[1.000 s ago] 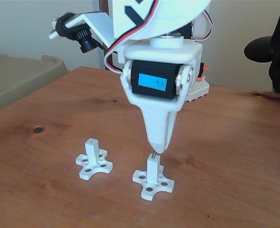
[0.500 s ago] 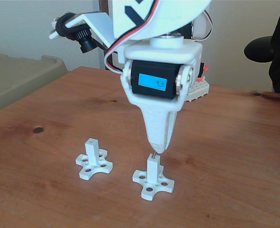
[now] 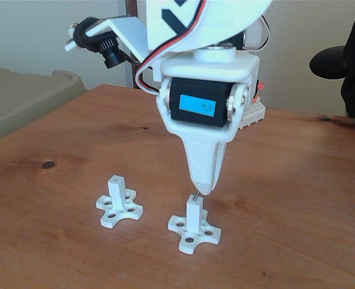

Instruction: Grab the screw and set it in the hole.

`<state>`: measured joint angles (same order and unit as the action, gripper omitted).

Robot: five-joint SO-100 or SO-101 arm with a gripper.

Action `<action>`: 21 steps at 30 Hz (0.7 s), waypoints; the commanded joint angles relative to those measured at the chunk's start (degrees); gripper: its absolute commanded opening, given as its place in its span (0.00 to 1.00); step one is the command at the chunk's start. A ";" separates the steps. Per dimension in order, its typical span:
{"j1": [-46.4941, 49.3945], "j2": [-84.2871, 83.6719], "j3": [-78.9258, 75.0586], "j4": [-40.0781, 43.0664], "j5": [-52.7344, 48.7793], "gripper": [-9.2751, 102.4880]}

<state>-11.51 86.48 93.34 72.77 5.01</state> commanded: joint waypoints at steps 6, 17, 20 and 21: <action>0.09 4.04 -0.18 0.70 -0.18 0.04; 0.18 4.83 -0.09 0.97 -0.26 0.04; 0.18 4.83 -0.09 0.97 -0.35 0.04; 0.18 4.83 -0.09 0.97 -0.35 0.04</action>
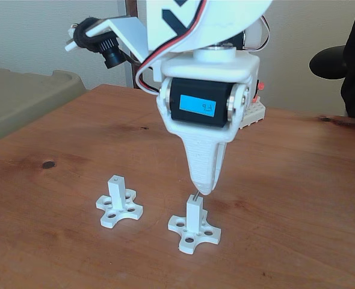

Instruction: Grab the screw and set it in the hole.

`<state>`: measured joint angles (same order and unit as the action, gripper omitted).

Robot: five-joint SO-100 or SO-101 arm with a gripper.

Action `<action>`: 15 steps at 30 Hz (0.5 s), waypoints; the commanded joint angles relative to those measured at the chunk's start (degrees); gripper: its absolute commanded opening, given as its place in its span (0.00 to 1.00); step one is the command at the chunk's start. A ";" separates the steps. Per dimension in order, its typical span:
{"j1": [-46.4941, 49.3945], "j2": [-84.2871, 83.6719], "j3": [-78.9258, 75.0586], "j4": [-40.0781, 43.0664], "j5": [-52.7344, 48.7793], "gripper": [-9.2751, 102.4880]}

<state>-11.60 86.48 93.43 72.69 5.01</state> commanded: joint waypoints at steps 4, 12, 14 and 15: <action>0.26 4.92 -0.18 1.14 -0.35 0.04; 0.26 5.36 0.00 1.41 -0.44 0.04; 0.26 5.36 0.00 1.41 -0.44 0.04; 0.26 5.36 0.00 1.32 -0.44 0.04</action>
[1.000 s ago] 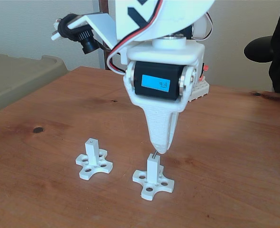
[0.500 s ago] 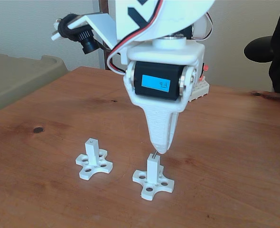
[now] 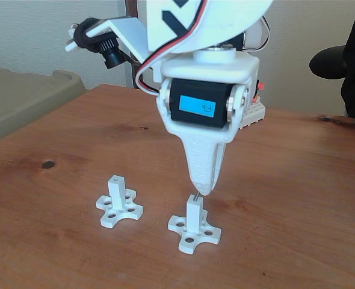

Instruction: Grab the screw and set it in the hole.

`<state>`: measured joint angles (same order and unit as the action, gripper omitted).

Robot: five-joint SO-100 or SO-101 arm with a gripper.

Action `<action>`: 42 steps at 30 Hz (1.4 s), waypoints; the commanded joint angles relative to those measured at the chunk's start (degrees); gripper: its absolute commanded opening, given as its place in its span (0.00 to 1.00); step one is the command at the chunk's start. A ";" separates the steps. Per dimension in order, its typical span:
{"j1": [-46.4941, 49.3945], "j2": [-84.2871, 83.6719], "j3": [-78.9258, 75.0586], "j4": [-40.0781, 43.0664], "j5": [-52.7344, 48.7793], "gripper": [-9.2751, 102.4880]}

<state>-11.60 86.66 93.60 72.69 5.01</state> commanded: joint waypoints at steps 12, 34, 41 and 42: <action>1.76 4.22 0.00 -0.70 -0.97 0.04; 3.08 3.87 -0.09 -1.67 0.18 0.09; 3.16 3.78 0.00 -1.76 0.26 0.09; 3.16 3.78 0.00 -1.76 0.26 0.10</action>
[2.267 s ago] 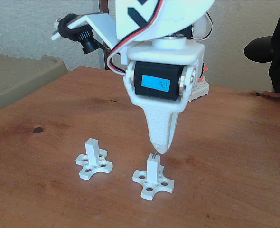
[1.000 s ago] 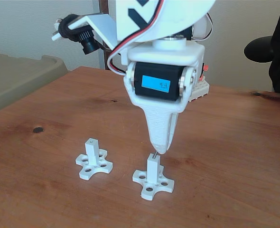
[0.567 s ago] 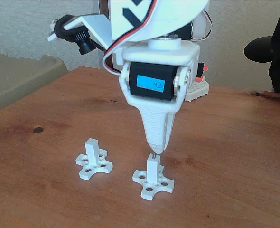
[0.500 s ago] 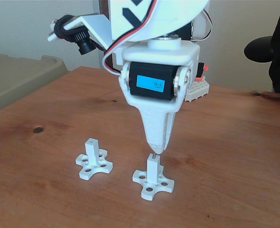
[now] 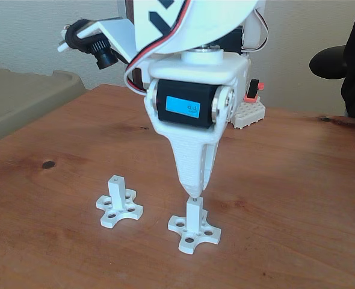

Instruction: Grab the screw and set it in the hole.

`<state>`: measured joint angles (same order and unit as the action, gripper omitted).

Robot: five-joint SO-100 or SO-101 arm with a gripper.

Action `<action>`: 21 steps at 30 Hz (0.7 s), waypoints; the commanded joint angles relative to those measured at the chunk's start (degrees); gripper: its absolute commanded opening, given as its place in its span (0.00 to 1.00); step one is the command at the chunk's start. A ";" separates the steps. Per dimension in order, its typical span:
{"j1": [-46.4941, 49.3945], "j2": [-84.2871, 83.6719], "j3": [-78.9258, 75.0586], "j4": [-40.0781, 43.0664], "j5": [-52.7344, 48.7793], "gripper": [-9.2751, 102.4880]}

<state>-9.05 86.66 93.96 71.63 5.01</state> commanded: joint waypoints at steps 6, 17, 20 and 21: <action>0.62 3.87 -0.44 -0.44 0.53 0.11; 1.05 4.83 -0.88 1.05 0.70 0.13; 1.05 5.54 -0.88 1.49 0.70 0.13; 1.05 5.80 -0.88 1.76 0.70 0.13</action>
<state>-9.05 86.66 93.96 71.89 5.01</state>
